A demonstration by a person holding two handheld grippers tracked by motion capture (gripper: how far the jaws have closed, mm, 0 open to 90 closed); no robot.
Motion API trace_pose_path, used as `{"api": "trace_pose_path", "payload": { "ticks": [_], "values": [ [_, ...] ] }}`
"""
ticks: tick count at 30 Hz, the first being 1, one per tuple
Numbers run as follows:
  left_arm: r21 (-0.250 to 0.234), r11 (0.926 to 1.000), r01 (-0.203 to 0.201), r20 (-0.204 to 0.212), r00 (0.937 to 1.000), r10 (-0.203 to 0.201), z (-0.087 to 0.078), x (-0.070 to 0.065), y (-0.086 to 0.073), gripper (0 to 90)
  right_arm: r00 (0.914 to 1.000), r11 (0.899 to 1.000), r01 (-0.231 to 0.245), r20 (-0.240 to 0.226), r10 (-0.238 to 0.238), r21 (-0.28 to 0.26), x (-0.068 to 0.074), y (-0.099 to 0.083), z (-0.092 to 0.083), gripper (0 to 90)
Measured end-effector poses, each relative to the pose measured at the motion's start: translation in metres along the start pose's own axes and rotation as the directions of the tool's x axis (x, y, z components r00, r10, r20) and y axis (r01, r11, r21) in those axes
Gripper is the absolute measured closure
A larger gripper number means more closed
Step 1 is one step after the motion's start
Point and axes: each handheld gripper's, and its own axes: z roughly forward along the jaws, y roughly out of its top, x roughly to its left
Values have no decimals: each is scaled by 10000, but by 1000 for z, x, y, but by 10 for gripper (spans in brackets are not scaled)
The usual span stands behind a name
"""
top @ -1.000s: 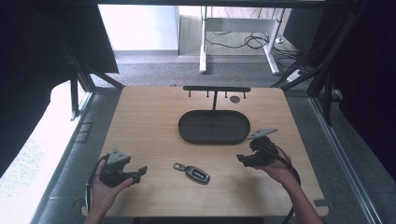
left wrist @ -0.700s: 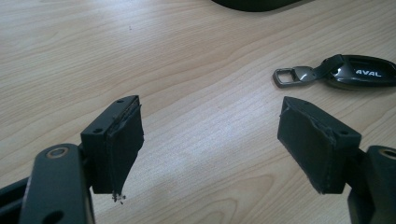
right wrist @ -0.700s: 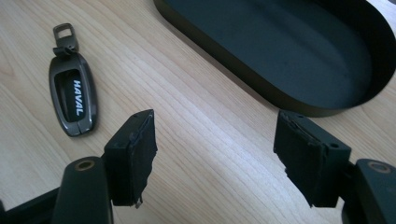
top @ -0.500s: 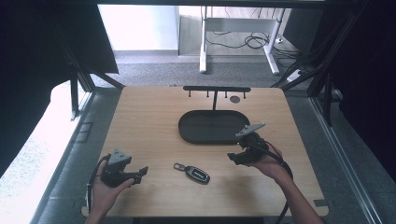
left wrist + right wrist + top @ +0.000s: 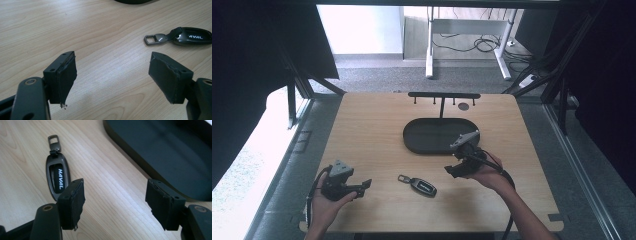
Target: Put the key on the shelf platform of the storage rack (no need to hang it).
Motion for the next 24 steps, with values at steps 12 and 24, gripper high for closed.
{"api": "trace_pose_path", "payload": {
  "ticks": [12, 24],
  "values": [
    [38, 10000, -58, 4, 10000, 58, 2, -1, 0, 226, 9955, 9956, 809, -524, -784, 479, 23, 16, 19, 337],
    [48, 9999, -89, 28, 10000, 89, 3, -2, 0, 226, 9878, 9890, 1293, -960, -1222, 715, 40, 28, 34, 347]
  ]
}}
